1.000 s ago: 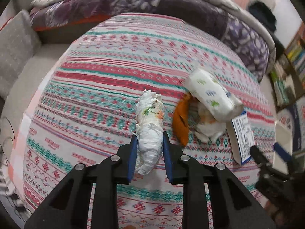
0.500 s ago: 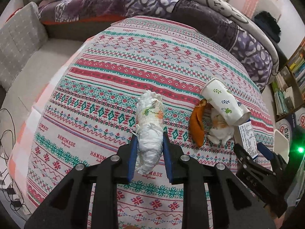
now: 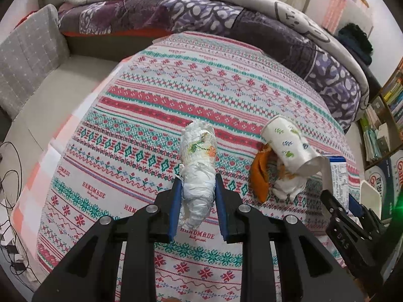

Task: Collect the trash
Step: 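Grasp the plastic-wrapped bottle with the left tool while the right tool grasps the blue-and-white box, then carry the box over the white bin and open the right tool while the left tool carries the bottle, then open the left tool over the white bin to drop the wrapped bottle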

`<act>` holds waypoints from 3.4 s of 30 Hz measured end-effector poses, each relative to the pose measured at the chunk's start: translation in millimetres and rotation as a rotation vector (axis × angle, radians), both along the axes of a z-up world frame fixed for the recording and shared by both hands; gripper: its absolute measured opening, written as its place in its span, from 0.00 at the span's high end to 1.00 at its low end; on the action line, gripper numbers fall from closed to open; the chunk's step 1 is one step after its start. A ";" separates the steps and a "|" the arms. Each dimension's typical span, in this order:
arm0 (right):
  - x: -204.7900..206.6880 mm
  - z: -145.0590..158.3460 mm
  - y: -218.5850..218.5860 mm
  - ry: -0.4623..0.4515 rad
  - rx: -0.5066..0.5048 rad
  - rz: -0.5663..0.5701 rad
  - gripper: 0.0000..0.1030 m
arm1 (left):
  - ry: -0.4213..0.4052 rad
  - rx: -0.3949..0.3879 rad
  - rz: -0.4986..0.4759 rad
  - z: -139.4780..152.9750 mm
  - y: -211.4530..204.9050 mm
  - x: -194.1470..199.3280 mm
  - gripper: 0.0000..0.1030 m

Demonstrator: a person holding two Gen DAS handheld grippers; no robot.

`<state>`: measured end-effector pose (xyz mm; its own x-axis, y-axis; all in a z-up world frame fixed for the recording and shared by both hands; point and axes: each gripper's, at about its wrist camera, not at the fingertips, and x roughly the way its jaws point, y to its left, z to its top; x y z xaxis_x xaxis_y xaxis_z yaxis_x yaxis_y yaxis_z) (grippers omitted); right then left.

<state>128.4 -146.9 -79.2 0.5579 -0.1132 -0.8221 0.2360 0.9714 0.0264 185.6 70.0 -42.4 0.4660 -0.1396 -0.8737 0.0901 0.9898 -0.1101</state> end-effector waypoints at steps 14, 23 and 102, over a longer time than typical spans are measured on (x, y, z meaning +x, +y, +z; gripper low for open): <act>-32.0 58.0 -14.6 -0.240 -0.068 -0.076 0.47 | -0.230 0.060 0.041 47.7 -25.2 -22.7 0.75; -49.3 76.0 -27.4 -0.316 -0.078 -0.129 0.47 | -0.364 0.113 0.043 68.9 -47.6 -39.4 0.75; -178.5 97.2 -228.2 -0.290 -0.051 -0.614 0.46 | -0.437 0.075 -0.405 67.2 -292.7 -140.2 0.75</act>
<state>-50.1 -375.2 18.0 0.5772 -0.5142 -0.6344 0.7353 0.6651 0.1298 45.4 -222.6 24.8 0.7071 -0.3266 -0.6271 0.4832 0.8707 0.0913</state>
